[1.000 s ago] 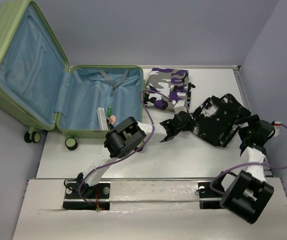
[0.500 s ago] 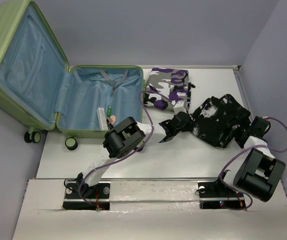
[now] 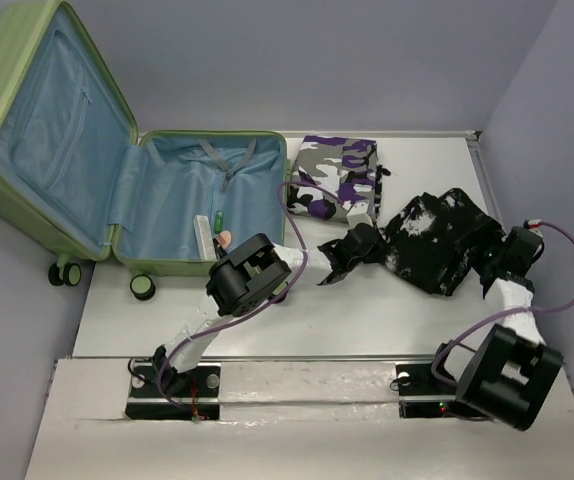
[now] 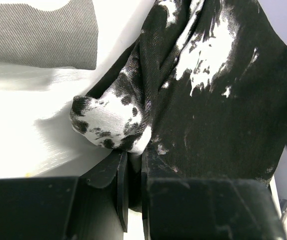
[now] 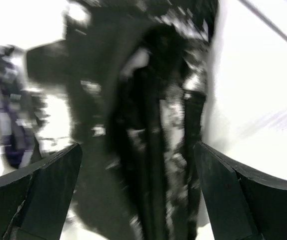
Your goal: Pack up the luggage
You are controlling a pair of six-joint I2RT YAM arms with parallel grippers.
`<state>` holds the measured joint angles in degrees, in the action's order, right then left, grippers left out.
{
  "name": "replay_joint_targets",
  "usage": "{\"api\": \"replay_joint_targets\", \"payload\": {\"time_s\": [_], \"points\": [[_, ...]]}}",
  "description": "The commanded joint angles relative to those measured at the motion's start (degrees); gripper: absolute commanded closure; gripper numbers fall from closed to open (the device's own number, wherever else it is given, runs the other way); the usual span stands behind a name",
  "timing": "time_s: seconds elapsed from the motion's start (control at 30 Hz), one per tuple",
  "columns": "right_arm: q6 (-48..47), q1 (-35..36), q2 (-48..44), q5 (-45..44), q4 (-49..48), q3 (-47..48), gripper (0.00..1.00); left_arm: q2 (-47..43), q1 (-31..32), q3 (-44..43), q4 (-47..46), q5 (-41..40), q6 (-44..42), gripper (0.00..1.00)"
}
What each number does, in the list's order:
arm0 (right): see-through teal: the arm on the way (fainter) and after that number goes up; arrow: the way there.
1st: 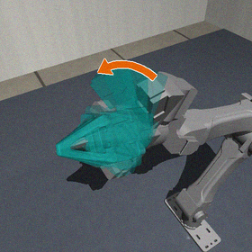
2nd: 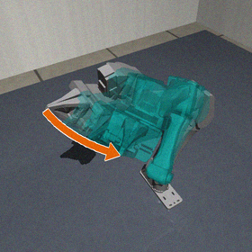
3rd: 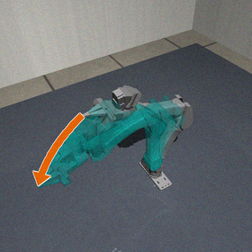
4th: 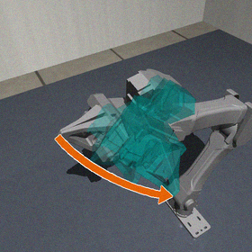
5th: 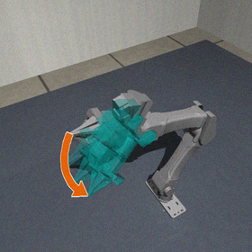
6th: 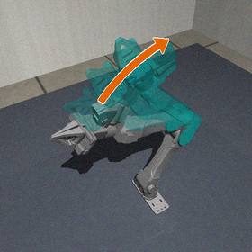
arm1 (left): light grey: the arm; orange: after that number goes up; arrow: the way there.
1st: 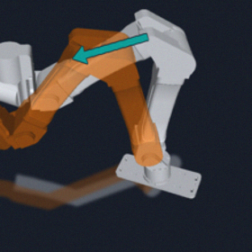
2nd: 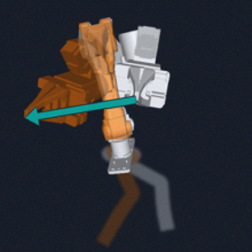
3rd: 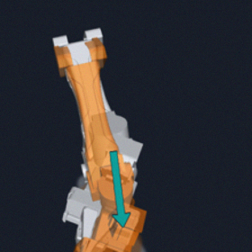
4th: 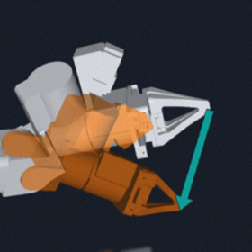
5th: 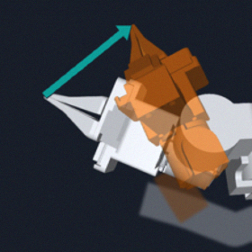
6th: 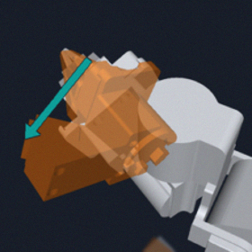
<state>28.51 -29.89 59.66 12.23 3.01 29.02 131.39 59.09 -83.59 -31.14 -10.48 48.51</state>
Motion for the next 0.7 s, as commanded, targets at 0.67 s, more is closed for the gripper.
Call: {"api": "replay_joint_targets", "payload": {"time_s": [0.67], "points": [[5.8, 0.9, 35.7, 7.4, -3.0, 14.1, 0.14, -3.0, 0.5, 1.2, -0.9, 1.7, -3.1, 0.94]]}}
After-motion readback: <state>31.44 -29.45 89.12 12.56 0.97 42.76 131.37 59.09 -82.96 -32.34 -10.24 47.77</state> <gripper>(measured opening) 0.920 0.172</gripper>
